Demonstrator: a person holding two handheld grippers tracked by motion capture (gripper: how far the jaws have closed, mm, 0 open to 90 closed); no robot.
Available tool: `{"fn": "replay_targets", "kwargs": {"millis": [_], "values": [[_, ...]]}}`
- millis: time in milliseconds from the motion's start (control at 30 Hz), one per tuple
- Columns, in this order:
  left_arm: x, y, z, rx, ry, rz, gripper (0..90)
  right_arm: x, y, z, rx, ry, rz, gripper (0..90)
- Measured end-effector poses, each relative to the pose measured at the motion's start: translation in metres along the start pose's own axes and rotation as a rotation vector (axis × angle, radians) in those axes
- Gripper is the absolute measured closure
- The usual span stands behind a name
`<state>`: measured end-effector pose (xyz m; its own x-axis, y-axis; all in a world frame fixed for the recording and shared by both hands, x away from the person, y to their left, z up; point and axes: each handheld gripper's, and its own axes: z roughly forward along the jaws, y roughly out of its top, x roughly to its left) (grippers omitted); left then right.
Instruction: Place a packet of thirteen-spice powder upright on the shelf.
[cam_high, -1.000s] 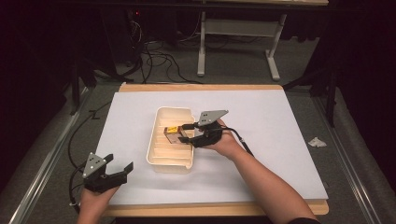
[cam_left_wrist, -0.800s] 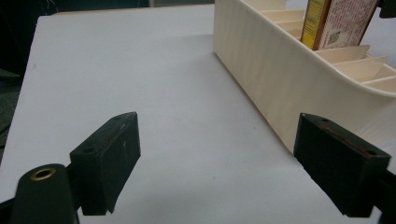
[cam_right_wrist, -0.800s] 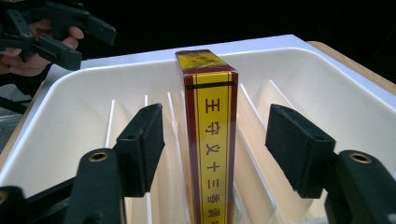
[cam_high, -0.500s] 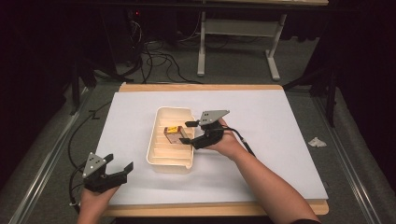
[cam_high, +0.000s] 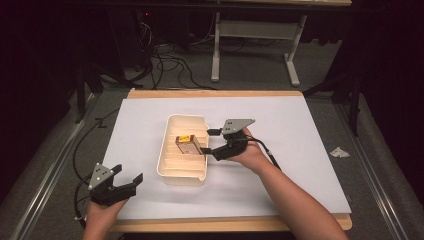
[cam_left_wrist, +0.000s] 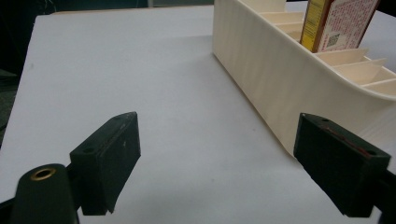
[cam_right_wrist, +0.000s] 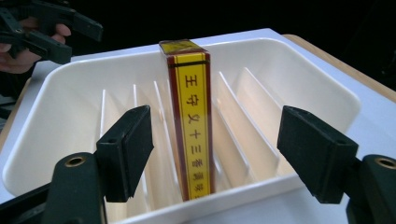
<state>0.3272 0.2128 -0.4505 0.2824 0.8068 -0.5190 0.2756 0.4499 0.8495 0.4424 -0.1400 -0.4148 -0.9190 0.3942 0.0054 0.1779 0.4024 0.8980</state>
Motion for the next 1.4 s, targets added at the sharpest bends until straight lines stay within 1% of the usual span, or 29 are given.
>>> {"fn": "replay_targets", "kwargs": {"millis": [33,100,300,400,467,533,567,600,667,767,867,933,1000,1200,1367,1400], "values": [[0.0,0.0,0.0,0.002,0.0,0.002,15.1,0.0,-0.001,-0.003,-0.006,-0.006,0.005,26.9],[0.0,-0.001,0.001,0.002,-0.004,0.007,15.1,-0.001,-0.003,-0.008,-0.002,-0.022,0.01,26.3],[0.0,0.0,0.001,0.0,-0.006,0.002,15.1,-0.004,-0.014,-0.025,0.011,-0.079,0.033,23.9],[0.0,0.001,0.0,-0.002,-0.004,0.002,15.1,-0.006,-0.021,-0.036,0.023,-0.111,0.054,22.6],[-0.001,0.001,0.0,-0.004,-0.005,-0.001,15.1,-0.008,-0.024,-0.043,0.041,-0.127,0.066,19.6],[-0.001,0.001,0.0,-0.002,-0.004,0.001,15.1,-0.008,-0.029,-0.051,0.03,-0.159,0.074,20.2],[-0.001,0.0,0.001,0.0,-0.003,0.004,15.1,-0.009,-0.03,-0.054,0.033,-0.165,0.083,20.0],[-0.001,0.0,0.001,-0.001,-0.004,0.002,15.1,-0.009,-0.032,-0.058,0.029,-0.181,0.084,20.0],[0.0,0.0,0.001,-0.001,-0.004,0.001,15.1,-0.011,-0.035,-0.065,0.049,-0.198,0.095,17.7],[0.0,0.0,0.001,-0.001,-0.004,-0.001,15.1,-0.013,-0.038,-0.075,0.067,-0.233,0.113,16.6],[0.0,0.0,0.001,0.0,-0.005,-0.002,15.1,-0.015,-0.038,-0.086,0.069,-0.271,0.13,15.8],[0.0,0.0,0.001,0.002,-0.007,0.002,15.1,-0.016,-0.039,-0.093,0.07,-0.291,0.131,15.4],[0.0,0.0,0.002,0.002,-0.009,0.001,15.1,-0.015,-0.04,-0.101,0.076,-0.312,0.132,15.2],[0.0,0.0,0.002,0.01,-0.018,0.006,15.1,-0.011,-0.046,-0.12,0.102,-0.341,0.146,13.6],[-0.001,0.0,0.003,0.012,-0.025,0.004,15.1,-0.006,-0.052,-0.14,0.116,-0.381,0.152,13.5],[-0.002,0.0,0.004,0.016,-0.032,0.005,15.1,-0.005,-0.054,-0.145,0.122,-0.394,0.149,13.6]]}}
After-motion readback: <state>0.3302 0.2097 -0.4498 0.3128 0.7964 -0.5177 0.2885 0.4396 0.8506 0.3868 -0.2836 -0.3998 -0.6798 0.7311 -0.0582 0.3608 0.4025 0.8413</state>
